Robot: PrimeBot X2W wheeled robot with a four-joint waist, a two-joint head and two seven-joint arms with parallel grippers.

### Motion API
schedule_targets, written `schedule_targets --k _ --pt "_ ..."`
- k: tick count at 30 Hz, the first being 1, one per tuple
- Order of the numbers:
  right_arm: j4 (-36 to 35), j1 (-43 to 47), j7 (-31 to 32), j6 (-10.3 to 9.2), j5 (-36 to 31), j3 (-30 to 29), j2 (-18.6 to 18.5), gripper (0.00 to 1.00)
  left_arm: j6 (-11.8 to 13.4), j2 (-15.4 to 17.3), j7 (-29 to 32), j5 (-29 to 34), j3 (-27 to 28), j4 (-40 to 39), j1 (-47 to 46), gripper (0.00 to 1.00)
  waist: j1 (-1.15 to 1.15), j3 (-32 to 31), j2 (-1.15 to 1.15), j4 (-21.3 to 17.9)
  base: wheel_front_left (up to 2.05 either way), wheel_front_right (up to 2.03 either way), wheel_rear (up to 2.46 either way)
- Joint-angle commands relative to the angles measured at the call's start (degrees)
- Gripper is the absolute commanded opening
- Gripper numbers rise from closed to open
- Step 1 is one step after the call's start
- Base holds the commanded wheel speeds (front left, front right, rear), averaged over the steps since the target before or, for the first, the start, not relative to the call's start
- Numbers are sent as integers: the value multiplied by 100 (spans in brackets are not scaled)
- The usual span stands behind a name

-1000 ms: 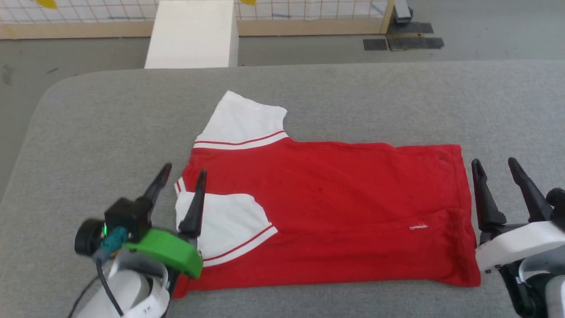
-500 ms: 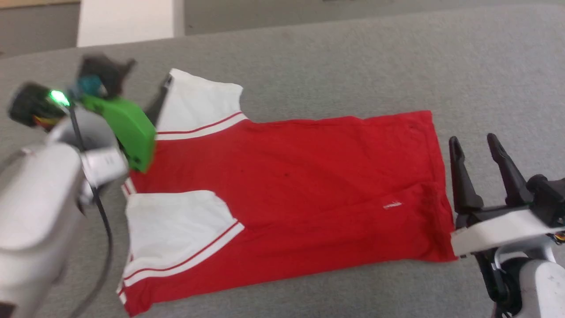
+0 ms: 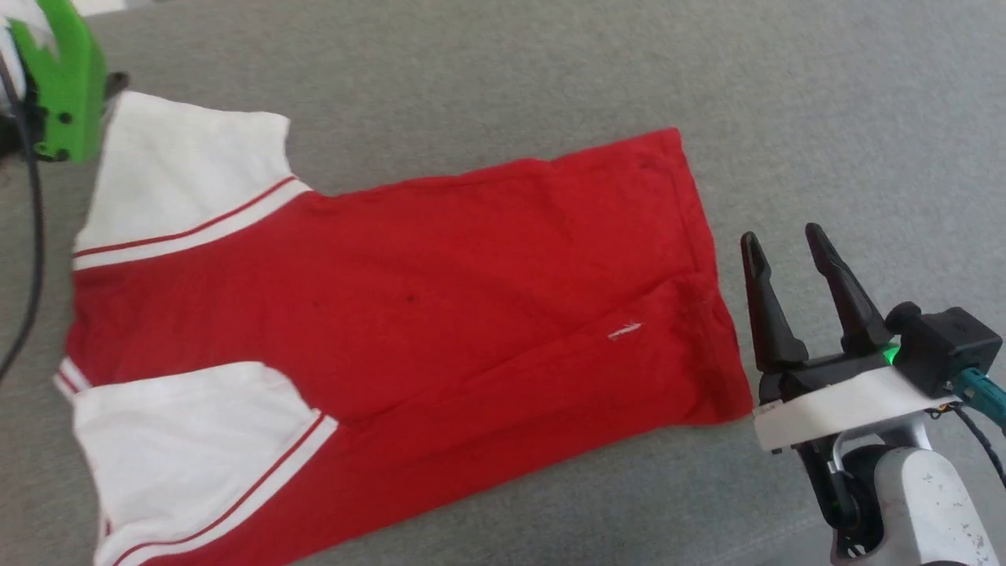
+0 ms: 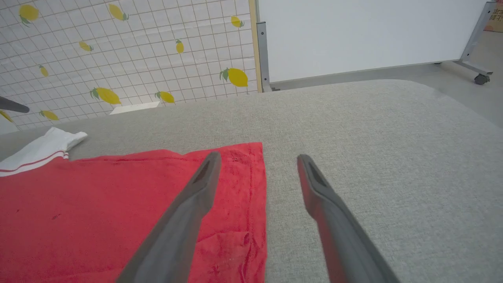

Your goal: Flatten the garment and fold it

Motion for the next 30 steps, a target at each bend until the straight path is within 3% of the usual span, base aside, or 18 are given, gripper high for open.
schedule_targets --k 1,6,17,18,19,25,30 --pt "41 -113 -76 -9 70 46 18 100 40 104 257 -69 14 149 -140 100 0 409 17 -417 0 0 0" --pt "150 -130 -175 -9 177 135 19 100 177 228 759 -207 92 406 -322 100 0 552 17 -556 0 0 0" --pt "298 -201 -329 -9 286 209 20 100 245 372 944 -300 78 575 -210 100 0 749 17 -592 0 0 0" --pt "303 -209 -331 -9 284 201 20 100 250 358 994 -349 86 592 -183 44 0 756 17 -582 0 0 0" --pt "312 -218 -332 -9 278 188 20 100 245 338 1082 -423 93 608 -147 0 0 761 17 -567 0 0 0" --pt "357 -264 -285 -9 195 75 20 100 263 275 851 -466 128 530 -95 0 0 683 17 -437 0 0 0" --pt "324 -283 -114 -9 20 -53 20 100 272 130 29 -304 159 546 -94 0 0 434 17 -225 0 0 0"
